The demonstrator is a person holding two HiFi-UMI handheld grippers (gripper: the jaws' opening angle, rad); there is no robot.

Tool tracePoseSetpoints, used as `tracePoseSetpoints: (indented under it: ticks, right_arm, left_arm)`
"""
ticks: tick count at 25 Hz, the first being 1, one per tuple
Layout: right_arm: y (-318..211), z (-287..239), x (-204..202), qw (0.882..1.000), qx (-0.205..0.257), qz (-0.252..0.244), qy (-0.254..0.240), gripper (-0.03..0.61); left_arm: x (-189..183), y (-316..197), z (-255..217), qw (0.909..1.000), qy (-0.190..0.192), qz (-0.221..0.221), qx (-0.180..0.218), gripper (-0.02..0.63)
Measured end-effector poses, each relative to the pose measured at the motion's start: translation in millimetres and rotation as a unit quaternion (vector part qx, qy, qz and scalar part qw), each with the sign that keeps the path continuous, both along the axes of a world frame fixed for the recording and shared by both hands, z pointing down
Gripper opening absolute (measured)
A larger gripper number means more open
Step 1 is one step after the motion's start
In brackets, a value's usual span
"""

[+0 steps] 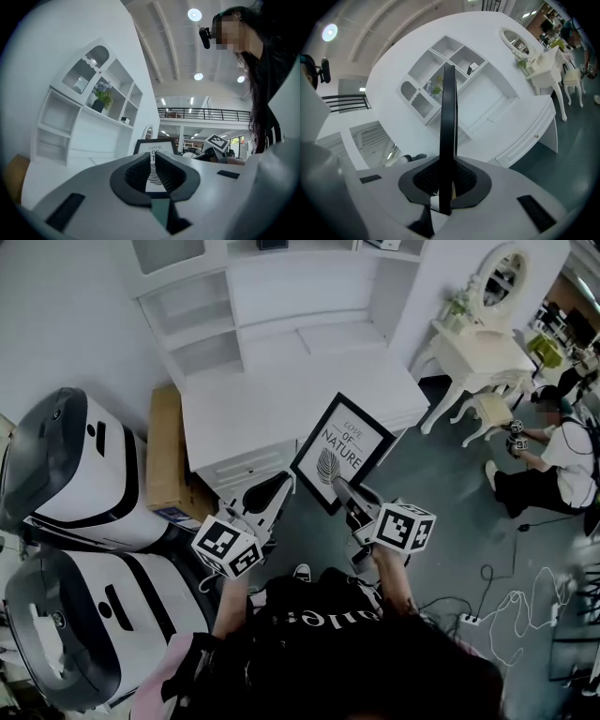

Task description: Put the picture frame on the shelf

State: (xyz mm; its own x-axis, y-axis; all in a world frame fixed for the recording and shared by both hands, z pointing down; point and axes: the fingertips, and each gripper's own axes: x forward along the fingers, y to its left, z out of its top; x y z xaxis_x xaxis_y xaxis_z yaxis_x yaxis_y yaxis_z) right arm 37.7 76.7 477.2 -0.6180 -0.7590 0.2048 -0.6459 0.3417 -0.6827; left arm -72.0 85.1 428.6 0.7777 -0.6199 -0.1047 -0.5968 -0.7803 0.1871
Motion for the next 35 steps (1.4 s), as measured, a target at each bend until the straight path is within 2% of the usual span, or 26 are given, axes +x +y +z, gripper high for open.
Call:
tracePoseSetpoints:
  ticks: [10,16,23,31,35]
  right_arm:
    - [-22,1,13,1.000,0.000,0.004,0.013,0.075]
    - [-60,2,18,1.000,0.002,-0.009,0.013,0.075]
    - [-126,0,34,1.000,0.006,-0.021,0.005,0.075]
    - [-204,-15,80,0.999,0.021,-0.035,0.008,0.075]
    - [-239,-18,90,0.999,0.029,-0.040,0.003,0.075]
  left_arm:
    - [13,-19,8,0.9998,-0.002,0.015,-0.010,0.040]
    - [19,-46,11,0.9999,-0.009,0.007,-0.013,0.040]
    - [31,-105,14,0.9995,-0.024,-0.010,-0.020,0.040]
    - [86,-186,5,0.9993,-0.033,-0.012,-0.015,0.040]
    - [96,-219,0,0.9989,-0.042,-0.020,-0.012,0.040]
